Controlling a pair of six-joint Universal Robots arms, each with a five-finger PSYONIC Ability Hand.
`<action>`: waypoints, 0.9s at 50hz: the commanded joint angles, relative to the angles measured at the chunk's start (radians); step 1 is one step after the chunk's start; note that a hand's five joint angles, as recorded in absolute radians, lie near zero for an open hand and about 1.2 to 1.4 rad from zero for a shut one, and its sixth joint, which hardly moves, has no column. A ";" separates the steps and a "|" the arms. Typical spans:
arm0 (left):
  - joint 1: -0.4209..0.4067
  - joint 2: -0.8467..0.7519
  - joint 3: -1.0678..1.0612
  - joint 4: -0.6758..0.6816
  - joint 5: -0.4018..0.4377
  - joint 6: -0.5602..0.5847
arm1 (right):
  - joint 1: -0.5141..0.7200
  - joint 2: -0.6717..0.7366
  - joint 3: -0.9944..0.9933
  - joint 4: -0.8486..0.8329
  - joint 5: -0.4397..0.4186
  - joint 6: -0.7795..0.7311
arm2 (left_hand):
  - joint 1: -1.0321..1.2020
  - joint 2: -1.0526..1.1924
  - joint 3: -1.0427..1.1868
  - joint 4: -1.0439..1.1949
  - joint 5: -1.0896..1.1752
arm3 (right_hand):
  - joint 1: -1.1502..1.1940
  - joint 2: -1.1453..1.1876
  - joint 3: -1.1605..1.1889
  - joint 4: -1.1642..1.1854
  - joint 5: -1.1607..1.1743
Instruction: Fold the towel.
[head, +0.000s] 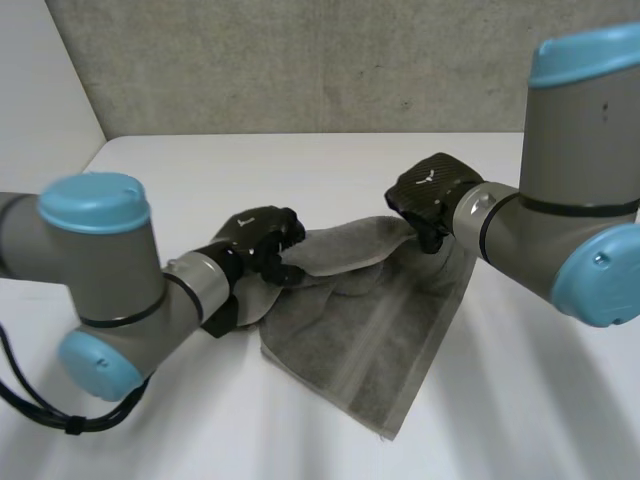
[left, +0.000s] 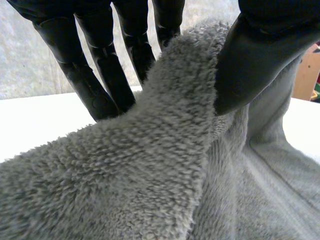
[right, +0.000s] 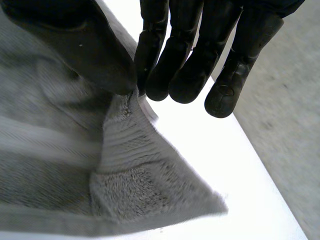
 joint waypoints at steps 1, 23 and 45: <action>-0.007 -0.068 0.056 0.072 -0.041 0.004 | -0.053 -0.026 0.118 -0.191 0.099 0.005 | 0.054 0.045 0.021 0.046 0.027 | 0.072 0.060 0.055 0.061 0.052; -0.022 0.065 -0.125 0.067 -0.218 0.206 | -0.213 -0.035 0.327 -0.496 0.104 0.195 | -0.955 -0.965 -0.988 -0.963 -0.982 | 0.072 0.060 0.055 0.061 0.052; 0.043 0.111 -0.326 0.179 -0.238 0.226 | -0.222 0.016 0.367 -0.498 0.098 0.238 | -0.817 -0.827 -0.850 -0.825 -0.845 | 0.072 0.060 0.055 0.061 0.052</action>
